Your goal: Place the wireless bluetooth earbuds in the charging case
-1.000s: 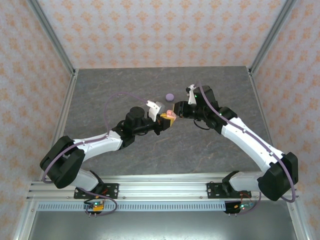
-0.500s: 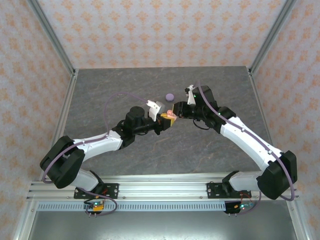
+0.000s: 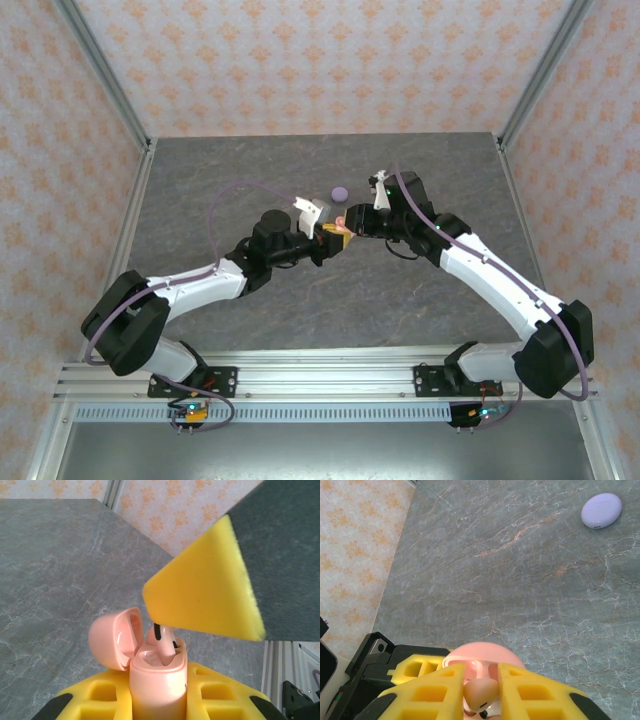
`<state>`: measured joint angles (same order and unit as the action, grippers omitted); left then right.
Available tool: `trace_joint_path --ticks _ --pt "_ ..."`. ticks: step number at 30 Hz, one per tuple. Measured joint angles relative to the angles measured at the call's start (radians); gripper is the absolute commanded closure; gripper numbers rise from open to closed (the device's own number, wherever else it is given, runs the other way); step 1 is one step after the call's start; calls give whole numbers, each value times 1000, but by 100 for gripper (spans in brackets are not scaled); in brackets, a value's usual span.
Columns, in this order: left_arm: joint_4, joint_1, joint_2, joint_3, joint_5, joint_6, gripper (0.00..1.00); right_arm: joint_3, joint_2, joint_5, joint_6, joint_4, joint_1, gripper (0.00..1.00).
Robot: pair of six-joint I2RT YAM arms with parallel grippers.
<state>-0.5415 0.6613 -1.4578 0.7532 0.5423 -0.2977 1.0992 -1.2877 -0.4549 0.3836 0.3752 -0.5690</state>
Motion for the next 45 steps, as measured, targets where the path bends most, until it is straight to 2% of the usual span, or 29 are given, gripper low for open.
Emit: trace_joint_path --ticks 5,10,24,45 --pt "0 0 0 3 -4 -11 93 0 0 -2 -3 4 0 72" --pt "1 0 0 5 -2 -10 93 0 0 -9 -5 7 -2 63" --pt "29 0 0 15 -18 14 93 0 0 -12 -7 23 -2 62" --pt "53 0 0 19 -53 19 93 0 5 -84 24 21 -5 61"
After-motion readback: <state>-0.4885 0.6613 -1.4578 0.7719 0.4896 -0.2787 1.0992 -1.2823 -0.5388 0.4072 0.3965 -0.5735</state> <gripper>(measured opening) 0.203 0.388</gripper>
